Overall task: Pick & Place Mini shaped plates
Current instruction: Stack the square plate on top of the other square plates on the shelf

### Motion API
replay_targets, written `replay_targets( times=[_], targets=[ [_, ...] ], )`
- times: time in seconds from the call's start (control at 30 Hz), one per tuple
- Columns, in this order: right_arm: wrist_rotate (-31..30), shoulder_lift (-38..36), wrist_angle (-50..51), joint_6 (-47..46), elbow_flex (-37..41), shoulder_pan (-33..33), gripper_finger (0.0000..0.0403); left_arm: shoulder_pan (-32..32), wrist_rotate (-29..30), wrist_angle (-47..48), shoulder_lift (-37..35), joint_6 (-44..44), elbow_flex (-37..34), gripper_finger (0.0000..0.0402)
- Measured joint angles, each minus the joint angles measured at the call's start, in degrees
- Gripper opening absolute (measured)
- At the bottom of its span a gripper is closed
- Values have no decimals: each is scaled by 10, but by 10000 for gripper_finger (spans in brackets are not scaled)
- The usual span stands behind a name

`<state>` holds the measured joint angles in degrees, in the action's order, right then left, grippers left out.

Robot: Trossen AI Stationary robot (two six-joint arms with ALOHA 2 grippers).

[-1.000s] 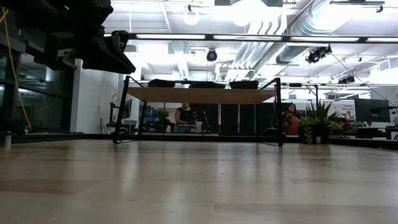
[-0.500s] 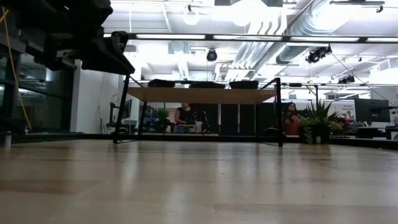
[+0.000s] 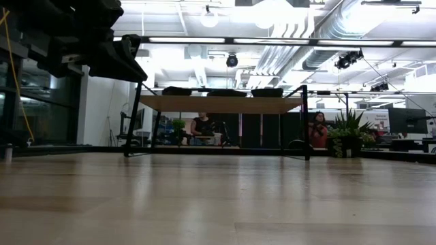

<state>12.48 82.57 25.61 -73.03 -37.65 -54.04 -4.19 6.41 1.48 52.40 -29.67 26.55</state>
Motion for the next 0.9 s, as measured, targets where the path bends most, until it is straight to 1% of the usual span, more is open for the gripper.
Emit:
replay_targets(
  times=[0.4, 0.5, 0.6, 0.73, 0.9],
  targets=[
    [-2, 0, -3, -4, 0, 0, 19, 0, 0, 0, 0, 0, 0, 46],
    [-2, 0, -2, -4, 0, 0, 38, 0, 0, 0, 0, 0, 0, 46],
    [-7, 0, -3, -11, 0, 0, 67, 0, 0, 0, 0, 0, 0, 46],
    [-27, 0, -14, -15, 0, -3, 102, 0, 0, 0, 0, 1, 0, 46],
    [-32, 0, -15, -21, 0, -13, 117, 0, 0, 0, 0, 2, 0, 46]
  ],
)
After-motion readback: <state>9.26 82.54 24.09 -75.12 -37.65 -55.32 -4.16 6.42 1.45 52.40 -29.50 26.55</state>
